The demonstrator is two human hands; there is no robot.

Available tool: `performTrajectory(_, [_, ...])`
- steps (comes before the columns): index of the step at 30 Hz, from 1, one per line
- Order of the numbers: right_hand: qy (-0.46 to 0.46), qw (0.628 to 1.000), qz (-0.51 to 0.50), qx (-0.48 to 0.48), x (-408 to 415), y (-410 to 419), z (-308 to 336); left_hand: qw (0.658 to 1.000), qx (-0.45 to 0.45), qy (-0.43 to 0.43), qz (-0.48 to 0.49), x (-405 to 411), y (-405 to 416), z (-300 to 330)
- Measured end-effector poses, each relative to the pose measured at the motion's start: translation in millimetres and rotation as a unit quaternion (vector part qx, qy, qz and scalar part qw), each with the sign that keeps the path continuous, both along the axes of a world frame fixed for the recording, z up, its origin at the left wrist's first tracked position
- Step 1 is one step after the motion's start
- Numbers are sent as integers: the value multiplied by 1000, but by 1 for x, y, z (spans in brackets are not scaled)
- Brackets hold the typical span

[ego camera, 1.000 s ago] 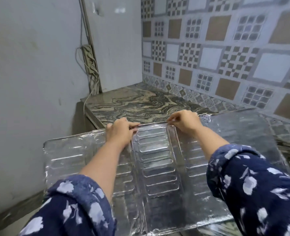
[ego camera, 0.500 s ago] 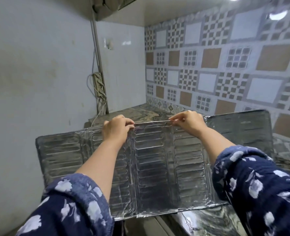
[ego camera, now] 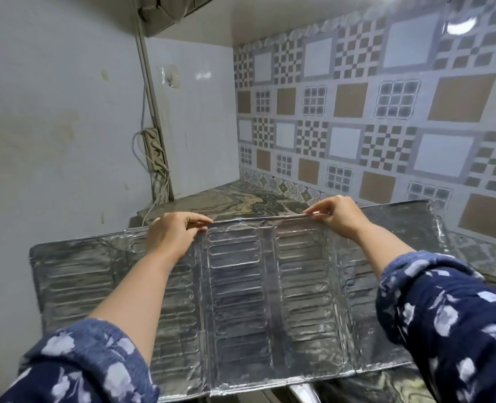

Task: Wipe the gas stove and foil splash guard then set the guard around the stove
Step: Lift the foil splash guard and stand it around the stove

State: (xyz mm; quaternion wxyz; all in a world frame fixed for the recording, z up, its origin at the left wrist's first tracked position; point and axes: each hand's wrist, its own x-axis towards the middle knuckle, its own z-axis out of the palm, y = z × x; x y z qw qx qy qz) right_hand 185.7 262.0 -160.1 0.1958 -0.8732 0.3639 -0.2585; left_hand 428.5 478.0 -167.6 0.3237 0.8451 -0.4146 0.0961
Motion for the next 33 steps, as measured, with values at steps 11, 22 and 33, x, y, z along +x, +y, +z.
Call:
performTrajectory(11, [-58, 998, -18, 22, 2, -7, 26, 999, -21, 29, -10, 5, -12, 19])
performTrajectory(22, [-156, 984, -69, -56, -6, -24, 117, 990, -133, -52, -7, -21, -60, 99])
performTrajectory(33, [-129, 957, -189, -180, -99, -48, 184, 971, -199, -93, -95, -82, -145, 144])
